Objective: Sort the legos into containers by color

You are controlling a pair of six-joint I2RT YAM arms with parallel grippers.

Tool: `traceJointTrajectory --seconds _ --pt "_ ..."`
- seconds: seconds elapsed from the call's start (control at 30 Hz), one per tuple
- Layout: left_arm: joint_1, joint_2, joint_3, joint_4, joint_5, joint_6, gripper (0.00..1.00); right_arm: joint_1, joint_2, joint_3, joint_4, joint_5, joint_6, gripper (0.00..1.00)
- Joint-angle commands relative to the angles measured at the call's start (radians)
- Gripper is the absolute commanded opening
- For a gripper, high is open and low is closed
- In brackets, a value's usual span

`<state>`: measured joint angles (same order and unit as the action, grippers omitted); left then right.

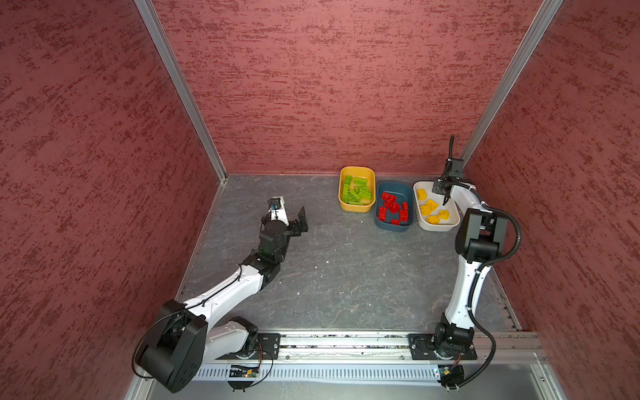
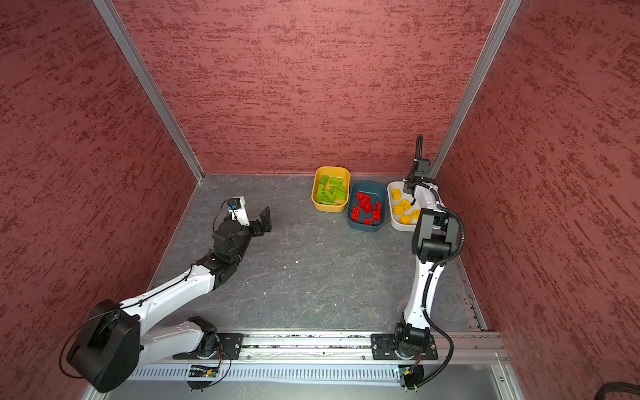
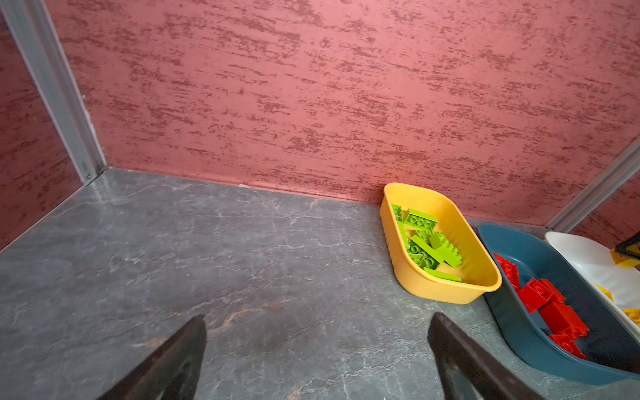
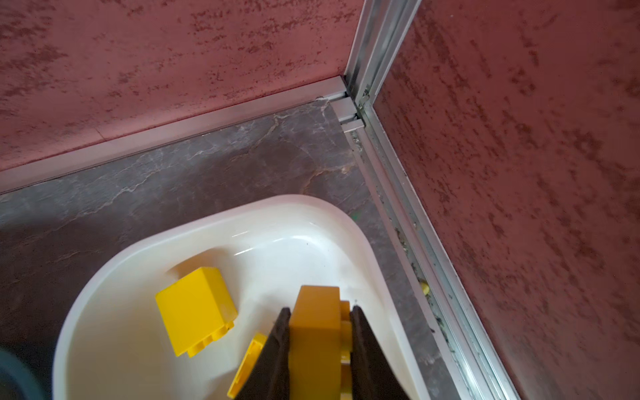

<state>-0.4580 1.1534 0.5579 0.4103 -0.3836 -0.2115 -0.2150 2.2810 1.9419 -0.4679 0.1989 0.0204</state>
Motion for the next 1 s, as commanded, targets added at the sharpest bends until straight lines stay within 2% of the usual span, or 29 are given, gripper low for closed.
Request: traceJointTrajectory --seconds 0.0,0.1,0.2,0.3,0.33,0.37,0.4,0.47,0.6,0.8,0.97 --pt "0.025 -0.034 -0.03 -0.061 -0.024 -0.069 1.0 -0.001 0.035 0.1 -0.106 0.003 -0.047 0.33" --pt "0.037 -0.039 -0.04 -0.073 -0.024 -0.087 0.99 -0.003 0.039 0.13 -0.125 -0.044 -0.05 0.52" --pt "0.053 -0.03 -0.043 -0.067 -0.032 -0.111 0.99 0.0 0.02 0.131 -0.136 -0.064 -0.04 0.66" --pt "0.067 -0.02 -0.042 -0.059 -0.039 -0.109 0.99 -0.001 -0.022 0.104 -0.145 -0.072 -0.025 0.7" --pt "0.069 -0.017 -0.04 -0.065 -0.058 -0.106 0.99 0.0 -0.046 0.08 -0.139 -0.079 -0.021 0.71" --pt "0.073 -0.013 -0.033 -0.086 -0.109 -0.108 1.0 0.0 -0.081 0.04 -0.122 -0.091 -0.017 0.76" --pt "0.075 -0.01 -0.024 -0.118 -0.158 -0.117 0.99 0.0 -0.116 -0.006 -0.098 -0.102 -0.015 0.97" --pt "0.086 -0.002 -0.007 -0.167 -0.229 -0.135 1.0 0.0 -0.202 -0.12 -0.035 -0.13 -0.016 0.99" --pt "0.111 -0.003 -0.009 -0.178 -0.269 -0.126 0.99 -0.001 -0.392 -0.351 0.08 -0.177 -0.006 0.99" --pt "0.161 0.037 0.024 -0.244 -0.312 -0.151 0.99 0.001 -0.781 -0.839 0.439 -0.298 0.016 0.99" --pt "0.183 0.084 0.055 -0.263 -0.347 -0.104 0.99 0.0 -1.087 -1.18 0.663 -0.291 0.064 0.99"
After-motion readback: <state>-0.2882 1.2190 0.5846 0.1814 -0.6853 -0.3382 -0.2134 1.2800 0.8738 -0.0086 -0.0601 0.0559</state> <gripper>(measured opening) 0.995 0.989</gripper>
